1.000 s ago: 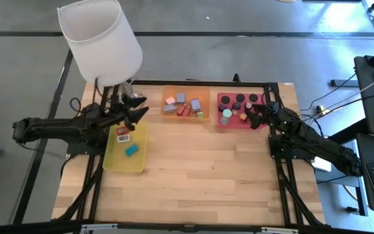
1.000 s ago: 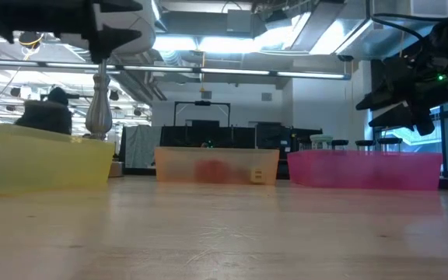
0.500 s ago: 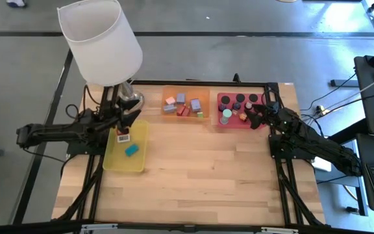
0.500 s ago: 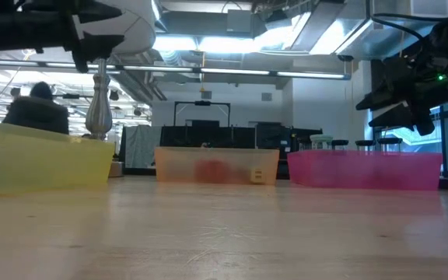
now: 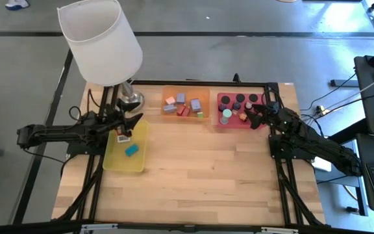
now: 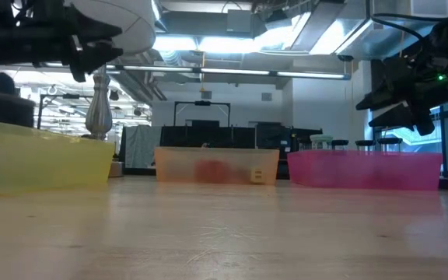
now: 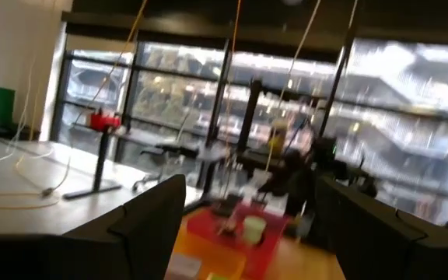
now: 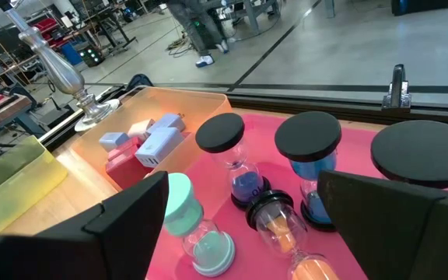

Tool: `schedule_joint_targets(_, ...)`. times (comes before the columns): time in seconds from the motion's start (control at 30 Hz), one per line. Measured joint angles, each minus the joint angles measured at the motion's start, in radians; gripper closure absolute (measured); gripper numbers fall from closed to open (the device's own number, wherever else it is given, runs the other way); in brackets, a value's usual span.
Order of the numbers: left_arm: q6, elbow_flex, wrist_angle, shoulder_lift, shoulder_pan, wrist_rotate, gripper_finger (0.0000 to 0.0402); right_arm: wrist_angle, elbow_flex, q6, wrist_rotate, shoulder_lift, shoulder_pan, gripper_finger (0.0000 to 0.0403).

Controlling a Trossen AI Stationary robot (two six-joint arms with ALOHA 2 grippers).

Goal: Pick & Place Office items
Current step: Return to Home Position

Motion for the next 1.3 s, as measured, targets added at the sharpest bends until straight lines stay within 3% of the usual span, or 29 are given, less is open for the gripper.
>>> schedule_joint_targets(0.47,0.029,0.000,-0.096,0.000,0.000,-0.098,0.0119,0.000,0.000,0.000,0.000,0.000,0.000,0.0072)
schedule_joint_targets(1.3,0.027,0.000,-0.093,0.000,0.000,-0.095,0.0119,0.000,0.000,0.000,0.000,0.000,0.000,0.0072)
